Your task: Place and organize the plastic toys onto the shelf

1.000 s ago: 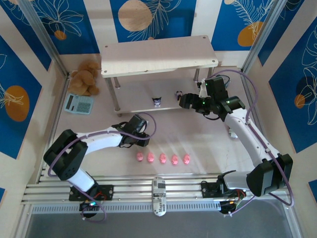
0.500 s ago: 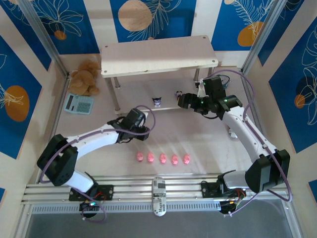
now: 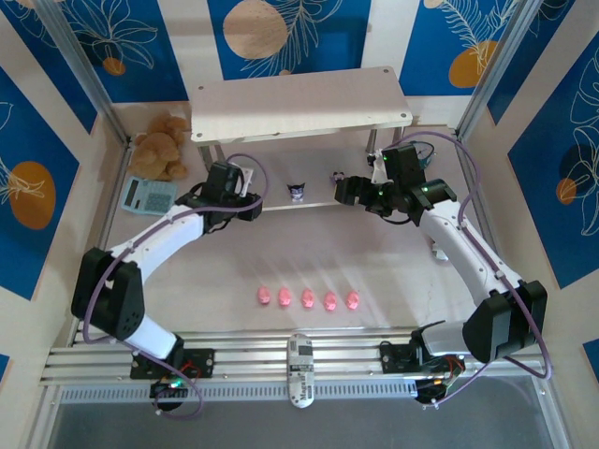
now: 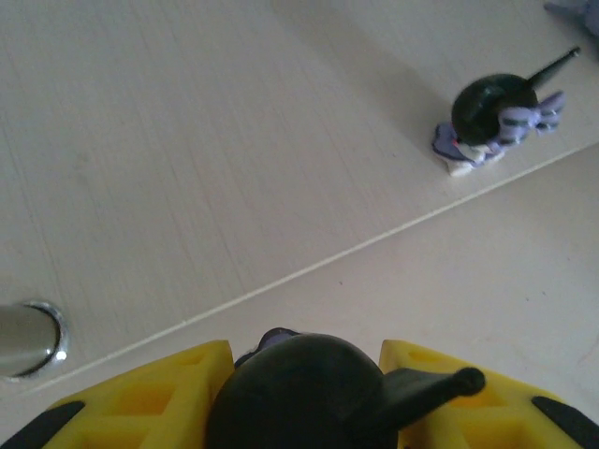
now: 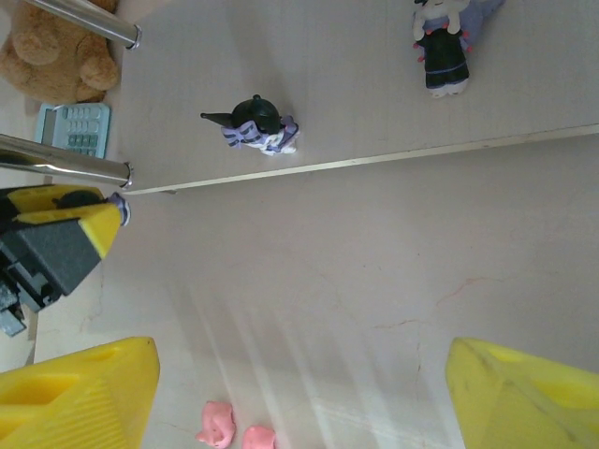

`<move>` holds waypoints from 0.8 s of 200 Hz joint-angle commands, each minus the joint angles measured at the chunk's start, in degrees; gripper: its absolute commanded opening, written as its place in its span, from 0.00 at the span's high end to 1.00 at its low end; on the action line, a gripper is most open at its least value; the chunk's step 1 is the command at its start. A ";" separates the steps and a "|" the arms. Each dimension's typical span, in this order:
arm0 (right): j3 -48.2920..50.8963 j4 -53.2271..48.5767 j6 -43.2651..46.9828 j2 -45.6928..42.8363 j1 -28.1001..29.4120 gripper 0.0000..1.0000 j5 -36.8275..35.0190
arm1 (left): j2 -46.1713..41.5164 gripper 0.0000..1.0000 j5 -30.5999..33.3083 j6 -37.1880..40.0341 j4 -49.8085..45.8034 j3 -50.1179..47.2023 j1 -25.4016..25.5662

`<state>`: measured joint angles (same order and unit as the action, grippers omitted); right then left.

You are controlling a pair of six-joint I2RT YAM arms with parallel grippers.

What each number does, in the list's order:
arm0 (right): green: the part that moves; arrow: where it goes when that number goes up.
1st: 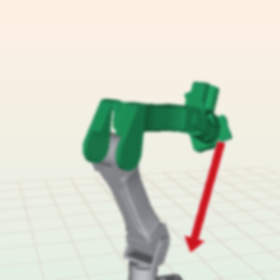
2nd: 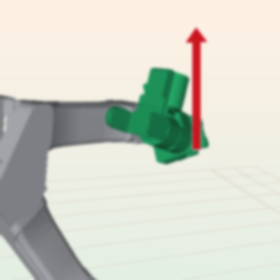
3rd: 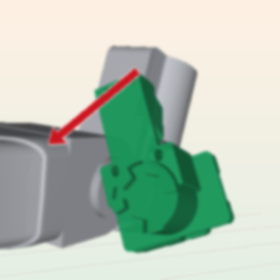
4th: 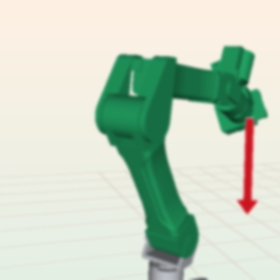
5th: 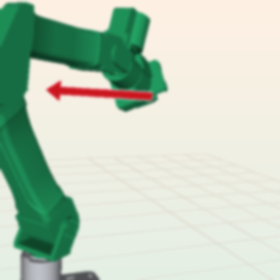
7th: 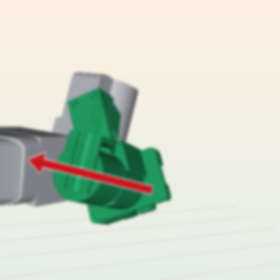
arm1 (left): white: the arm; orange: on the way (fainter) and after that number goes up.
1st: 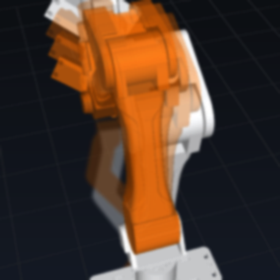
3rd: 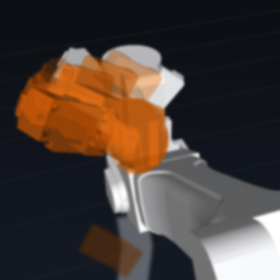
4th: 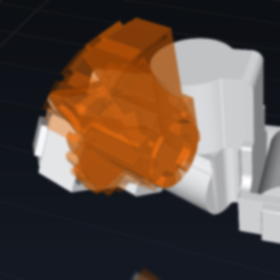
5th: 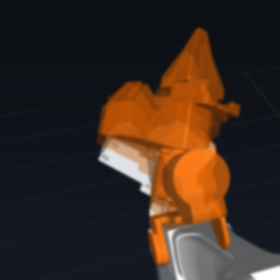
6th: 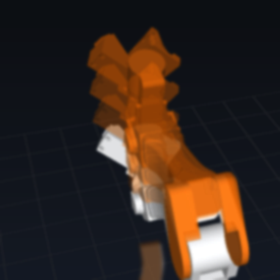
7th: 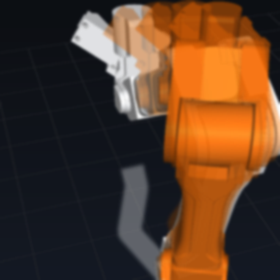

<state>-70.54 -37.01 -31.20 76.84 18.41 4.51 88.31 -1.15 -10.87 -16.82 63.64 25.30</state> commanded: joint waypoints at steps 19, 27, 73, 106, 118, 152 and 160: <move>-0.47 0.45 -0.01 0.94 0.42 0.19 0.41 | 3.85 0.80 -4.55 2.63 2.65 3.15 -1.12; -0.47 0.45 0.00 1.02 0.48 0.19 0.36 | 4.60 0.80 -4.89 2.68 3.23 3.33 -1.20; -0.55 0.37 -0.09 1.33 0.90 0.19 -0.12 | 7.76 0.79 -4.92 2.95 5.35 4.29 -1.74; -0.64 0.45 -0.09 1.89 1.16 0.19 -0.38 | 9.12 0.80 -4.99 3.40 5.80 5.25 -2.18; -0.73 0.45 -0.18 2.23 1.21 0.19 -0.38 | 9.43 0.80 -4.67 3.68 5.75 5.68 -2.34; -1.33 0.46 -0.09 3.20 1.63 0.19 -0.56 | 10.62 0.79 -4.39 4.18 5.83 6.67 -2.93; -1.41 0.45 -0.13 3.39 1.63 0.19 -0.60 | 10.91 0.80 -4.39 4.35 5.75 6.90 -3.06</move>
<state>-70.54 -36.80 -31.20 79.48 19.55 4.25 97.60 -4.71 -8.34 -12.34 68.31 23.33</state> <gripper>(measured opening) 0.809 0.411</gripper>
